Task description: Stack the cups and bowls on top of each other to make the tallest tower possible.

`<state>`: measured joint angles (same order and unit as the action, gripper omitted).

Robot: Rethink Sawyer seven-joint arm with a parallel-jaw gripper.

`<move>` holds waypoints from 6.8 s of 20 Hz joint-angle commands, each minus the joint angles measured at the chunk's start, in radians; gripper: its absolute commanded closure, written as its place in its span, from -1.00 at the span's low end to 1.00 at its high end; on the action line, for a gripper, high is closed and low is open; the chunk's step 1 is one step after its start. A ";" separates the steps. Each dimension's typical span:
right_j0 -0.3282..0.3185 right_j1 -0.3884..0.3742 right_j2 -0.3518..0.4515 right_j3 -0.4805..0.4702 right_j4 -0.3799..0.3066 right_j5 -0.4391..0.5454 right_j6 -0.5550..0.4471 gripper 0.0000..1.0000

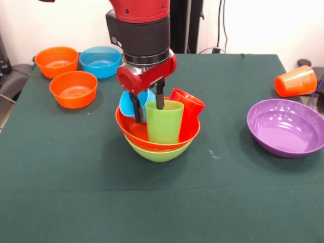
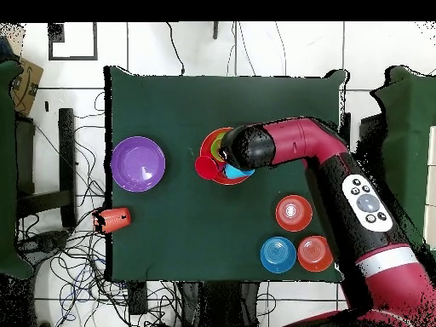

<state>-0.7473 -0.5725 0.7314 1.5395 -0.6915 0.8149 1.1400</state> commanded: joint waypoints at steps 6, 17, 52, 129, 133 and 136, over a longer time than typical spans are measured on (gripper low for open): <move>-0.048 -0.154 0.083 0.127 0.045 0.139 -0.240 -1.00; -0.083 -0.253 0.138 0.228 0.131 0.183 -0.212 -1.00; -0.078 -0.112 0.066 0.068 -0.174 0.421 -0.438 -1.00; -0.222 -0.136 0.108 0.276 -0.186 0.351 -0.395 -1.00; -0.205 -0.120 0.101 0.259 -0.197 0.352 -0.385 -1.00; -0.199 -0.111 0.099 0.250 -0.203 0.349 -0.384 -1.00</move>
<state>-0.9934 -0.7551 0.8323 1.7669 -0.8321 1.2402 0.9284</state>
